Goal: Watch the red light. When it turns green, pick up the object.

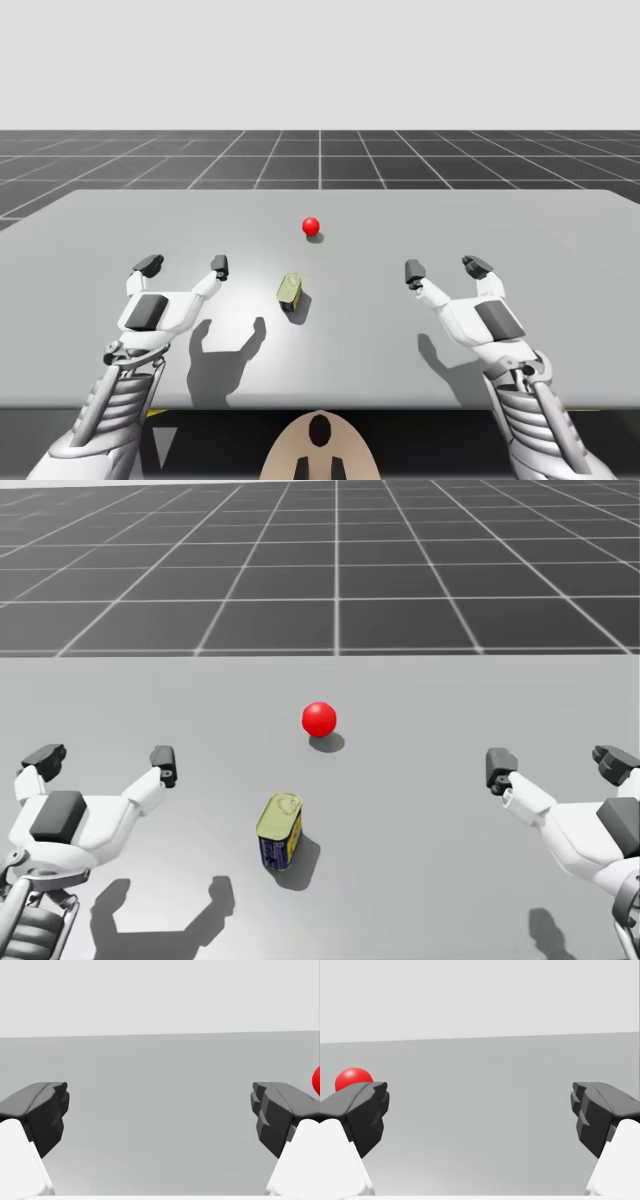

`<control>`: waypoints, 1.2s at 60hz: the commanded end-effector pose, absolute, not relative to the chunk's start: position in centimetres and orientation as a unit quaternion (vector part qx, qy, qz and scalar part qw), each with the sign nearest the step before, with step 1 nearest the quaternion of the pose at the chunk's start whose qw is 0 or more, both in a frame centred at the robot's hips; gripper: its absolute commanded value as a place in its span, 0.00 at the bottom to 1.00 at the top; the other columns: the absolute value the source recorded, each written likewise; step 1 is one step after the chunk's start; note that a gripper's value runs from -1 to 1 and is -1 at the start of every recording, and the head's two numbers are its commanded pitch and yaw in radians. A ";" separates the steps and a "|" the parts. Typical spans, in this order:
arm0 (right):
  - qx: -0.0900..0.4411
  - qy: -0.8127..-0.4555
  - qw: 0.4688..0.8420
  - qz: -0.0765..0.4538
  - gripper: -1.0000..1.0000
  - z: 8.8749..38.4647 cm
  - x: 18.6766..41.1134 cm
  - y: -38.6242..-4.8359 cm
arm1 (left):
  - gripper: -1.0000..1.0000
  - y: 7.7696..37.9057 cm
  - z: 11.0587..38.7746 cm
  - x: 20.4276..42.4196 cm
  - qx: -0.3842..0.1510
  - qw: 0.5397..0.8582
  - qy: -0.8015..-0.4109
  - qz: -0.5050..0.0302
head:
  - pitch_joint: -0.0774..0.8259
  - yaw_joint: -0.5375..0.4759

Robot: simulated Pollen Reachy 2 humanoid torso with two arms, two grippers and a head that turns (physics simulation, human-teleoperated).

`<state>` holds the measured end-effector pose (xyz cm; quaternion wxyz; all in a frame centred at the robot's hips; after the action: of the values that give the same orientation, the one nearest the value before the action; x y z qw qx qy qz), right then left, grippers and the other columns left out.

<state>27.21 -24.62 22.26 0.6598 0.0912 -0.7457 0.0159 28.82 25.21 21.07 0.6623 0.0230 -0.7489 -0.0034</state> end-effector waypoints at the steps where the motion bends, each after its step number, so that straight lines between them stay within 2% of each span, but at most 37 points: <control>1: 0.091 -0.746 0.660 0.015 0.00 22.1 27.2 -24.4 | 0.00 25.0 21.0 28.8 0.019 0.663 -0.748 0.000 | 0.57 0.57; 25: 0.090 -0.747 0.659 0.013 0.00 22.2 27.2 -24.4 | 0.00 25.0 21.0 28.8 0.019 0.664 -0.748 -0.001 | 0.57 0.57; 40: 0.088 -0.747 0.659 0.013 0.00 22.2 27.2 -24.5 | 0.00 25.0 20.9 28.8 0.019 0.665 -0.747 -0.003 | 0.68 0.58; 53: 0.088 -0.749 0.656 0.012 0.00 22.4 27.1 -24.5 | 0.00 25.0 20.9 28.8 0.019 0.665 -0.746 -0.003 | 0.79 0.63; 66: 0.087 -0.748 0.658 0.012 0.00 22.2 27.2 -24.5 | 0.00 24.9 20.8 28.9 0.016 0.668 -0.744 -0.005 | 0.80 0.64; 72: 0.084 -0.747 0.660 0.012 0.00 22.1 27.3 -24.5 | 0.00 25.0 20.8 28.9 -0.004 0.674 -0.739 -0.001 | 0.79 0.63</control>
<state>27.24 -24.67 22.31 0.6579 0.0830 -0.7483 0.0164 28.87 25.17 20.97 0.6685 0.0123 -0.7436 -0.0072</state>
